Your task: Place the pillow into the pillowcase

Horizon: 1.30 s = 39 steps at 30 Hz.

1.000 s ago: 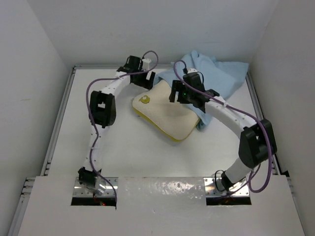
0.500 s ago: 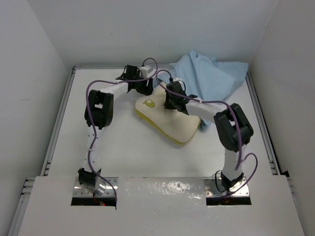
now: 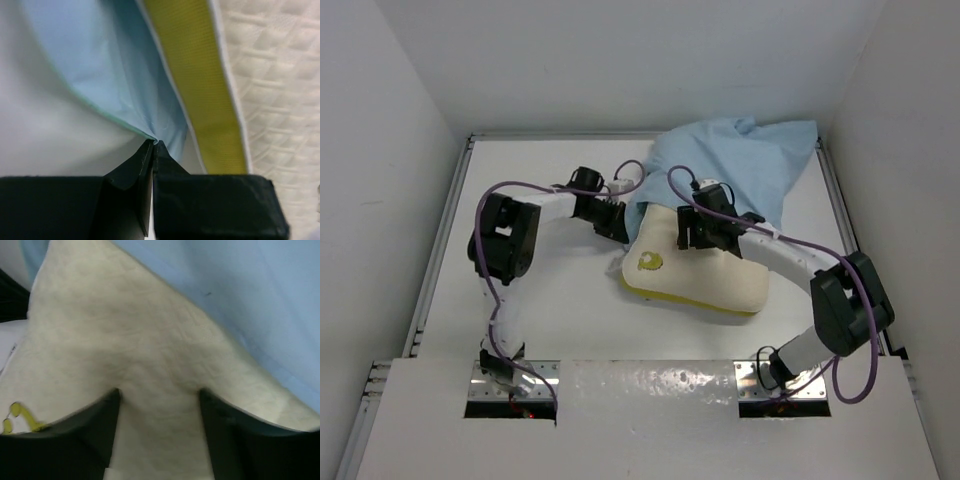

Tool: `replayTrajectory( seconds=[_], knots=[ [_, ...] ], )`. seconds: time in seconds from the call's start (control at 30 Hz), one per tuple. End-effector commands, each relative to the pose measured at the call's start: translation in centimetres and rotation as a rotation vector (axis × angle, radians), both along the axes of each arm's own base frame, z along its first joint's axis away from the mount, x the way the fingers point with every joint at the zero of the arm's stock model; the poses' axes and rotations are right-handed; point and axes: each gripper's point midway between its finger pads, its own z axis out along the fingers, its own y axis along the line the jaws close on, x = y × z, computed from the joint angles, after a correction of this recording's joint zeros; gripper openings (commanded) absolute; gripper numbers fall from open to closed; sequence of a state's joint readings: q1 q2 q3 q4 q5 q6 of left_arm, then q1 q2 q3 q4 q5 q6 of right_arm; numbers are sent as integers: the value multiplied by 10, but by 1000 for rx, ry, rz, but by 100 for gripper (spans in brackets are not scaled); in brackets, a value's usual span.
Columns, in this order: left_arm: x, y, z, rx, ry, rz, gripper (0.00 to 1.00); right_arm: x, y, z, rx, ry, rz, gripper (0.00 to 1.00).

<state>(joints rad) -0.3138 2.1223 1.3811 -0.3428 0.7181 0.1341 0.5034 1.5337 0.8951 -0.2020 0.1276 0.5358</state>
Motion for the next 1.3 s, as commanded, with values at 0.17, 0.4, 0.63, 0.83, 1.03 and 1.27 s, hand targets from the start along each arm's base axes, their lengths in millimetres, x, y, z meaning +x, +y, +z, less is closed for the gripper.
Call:
replayTrajectory(
  seconds=[0.17,0.4,0.63,0.83,1.03,1.27],
  knots=[
    [-81,32,6,158,89,-169,0,24,30,64,-148,-111,28,87],
    [0,60,38,333,-51,124,33,26,86,48,-176,-90,5,94],
    [-5,49,-2,257,95,284,46,22,98,12,-93,-74,-43,94],
    [-48,5,-31,201,173,164,44,4,119,-23,-126,-12,36,99],
    [-39,-8,-42,136,238,222,0,-5,99,-68,-182,61,-39,76],
    [-51,-5,-3,59,221,122,0,77,93,-2,141,-123,-177,0]
  ],
)
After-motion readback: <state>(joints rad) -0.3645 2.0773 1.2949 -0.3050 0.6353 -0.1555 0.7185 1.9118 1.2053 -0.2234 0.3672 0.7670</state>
